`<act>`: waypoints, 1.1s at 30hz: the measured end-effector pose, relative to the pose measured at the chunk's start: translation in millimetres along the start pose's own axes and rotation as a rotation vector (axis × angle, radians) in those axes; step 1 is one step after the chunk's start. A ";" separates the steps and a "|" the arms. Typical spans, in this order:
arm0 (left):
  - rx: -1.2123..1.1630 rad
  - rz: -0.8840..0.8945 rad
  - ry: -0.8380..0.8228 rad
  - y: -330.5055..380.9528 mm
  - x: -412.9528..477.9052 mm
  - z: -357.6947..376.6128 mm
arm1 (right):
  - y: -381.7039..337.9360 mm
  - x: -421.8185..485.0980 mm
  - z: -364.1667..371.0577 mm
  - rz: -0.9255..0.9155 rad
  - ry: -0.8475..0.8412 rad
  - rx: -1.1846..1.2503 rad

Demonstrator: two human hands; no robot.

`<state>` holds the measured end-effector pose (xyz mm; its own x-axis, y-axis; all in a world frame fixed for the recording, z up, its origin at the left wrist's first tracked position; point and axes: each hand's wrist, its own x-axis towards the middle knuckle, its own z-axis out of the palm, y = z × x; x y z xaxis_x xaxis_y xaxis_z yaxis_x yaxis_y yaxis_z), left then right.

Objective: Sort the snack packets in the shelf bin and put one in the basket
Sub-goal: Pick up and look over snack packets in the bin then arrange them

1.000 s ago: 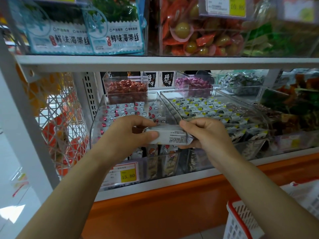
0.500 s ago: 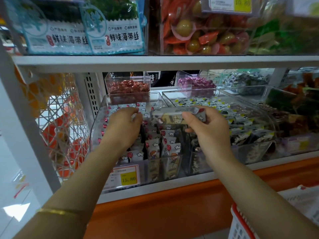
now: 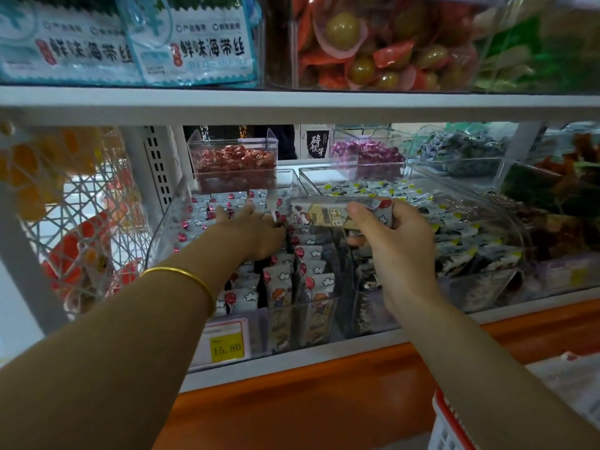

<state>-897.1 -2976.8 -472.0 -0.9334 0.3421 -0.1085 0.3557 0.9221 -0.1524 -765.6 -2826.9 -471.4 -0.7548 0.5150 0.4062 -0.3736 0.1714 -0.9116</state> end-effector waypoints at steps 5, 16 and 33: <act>0.075 0.070 -0.024 -5.7 -11.0 -0.9 | -6.5 13.9 7.1 -0.114 -0.050 -0.112; -0.042 0.086 0.065 -9.5 -26.3 7.5 | -0.7 79.1 88.7 -0.295 -0.413 -0.547; -0.205 0.064 0.182 -8.2 -41.8 11.8 | 9.4 96.7 115.5 -0.410 -0.578 -0.759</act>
<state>-860.5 -3000.8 -477.7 -0.9091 0.4107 0.0700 0.4145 0.9085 0.0528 -904.4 -2872.5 -433.5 -0.8646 -0.1492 0.4798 -0.3736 0.8295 -0.4152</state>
